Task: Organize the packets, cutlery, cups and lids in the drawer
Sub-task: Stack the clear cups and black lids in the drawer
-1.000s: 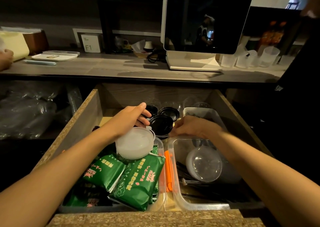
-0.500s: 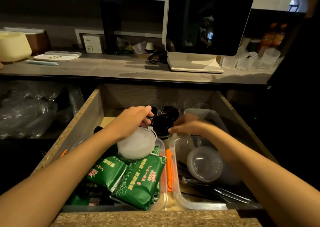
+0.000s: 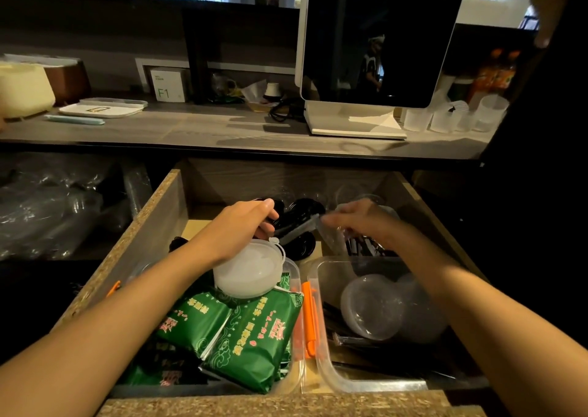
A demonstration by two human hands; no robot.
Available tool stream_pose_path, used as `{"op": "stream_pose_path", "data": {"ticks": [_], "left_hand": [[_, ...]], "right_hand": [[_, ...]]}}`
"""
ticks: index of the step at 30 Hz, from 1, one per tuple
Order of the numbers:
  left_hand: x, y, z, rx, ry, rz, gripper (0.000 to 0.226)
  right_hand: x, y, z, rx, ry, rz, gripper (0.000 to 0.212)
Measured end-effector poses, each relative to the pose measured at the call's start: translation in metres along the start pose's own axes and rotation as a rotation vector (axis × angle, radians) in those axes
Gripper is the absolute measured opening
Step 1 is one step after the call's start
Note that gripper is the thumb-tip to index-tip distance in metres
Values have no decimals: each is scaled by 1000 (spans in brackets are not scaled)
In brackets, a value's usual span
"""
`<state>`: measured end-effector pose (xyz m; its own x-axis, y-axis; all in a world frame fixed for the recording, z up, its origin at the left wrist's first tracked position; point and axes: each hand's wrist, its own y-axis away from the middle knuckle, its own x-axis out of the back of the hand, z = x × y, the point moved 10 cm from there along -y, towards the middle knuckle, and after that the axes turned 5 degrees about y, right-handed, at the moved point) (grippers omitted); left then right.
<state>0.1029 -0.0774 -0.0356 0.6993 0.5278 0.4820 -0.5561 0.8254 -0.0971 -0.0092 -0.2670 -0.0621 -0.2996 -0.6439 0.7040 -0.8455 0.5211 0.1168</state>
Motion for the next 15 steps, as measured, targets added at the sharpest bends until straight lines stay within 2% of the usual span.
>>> {"op": "stream_pose_path", "data": {"ticks": [2, 3, 5, 7, 8, 10, 13, 15], "left_hand": [[2, 1, 6, -39, 7, 22, 41], [6, 2, 11, -77, -1, 47, 47], [11, 4, 20, -150, 15, 77, 71], [9, 7, 30, -201, 139, 33, 90], [6, 9, 36, -229, 205, -1, 91], [4, 11, 43, -266, 270, 0, 71], [18, 10, 41, -263, 255, 187, 30], [22, 11, 39, -240, 199, 270, 23]], "right_hand": [[13, 7, -15, 93, -276, 54, 47], [14, 11, -25, 141, -449, 48, 43], [4, 22, -48, 154, -785, -20, 34], [-19, 33, -72, 125, -962, -136, 37], [-31, 39, -85, 132, -999, -198, 42], [-49, 48, -106, 147, -1043, -277, 54], [-59, 54, -113, 99, -1101, -297, 63], [-58, 54, -108, 63, -1116, -280, 57]]}}
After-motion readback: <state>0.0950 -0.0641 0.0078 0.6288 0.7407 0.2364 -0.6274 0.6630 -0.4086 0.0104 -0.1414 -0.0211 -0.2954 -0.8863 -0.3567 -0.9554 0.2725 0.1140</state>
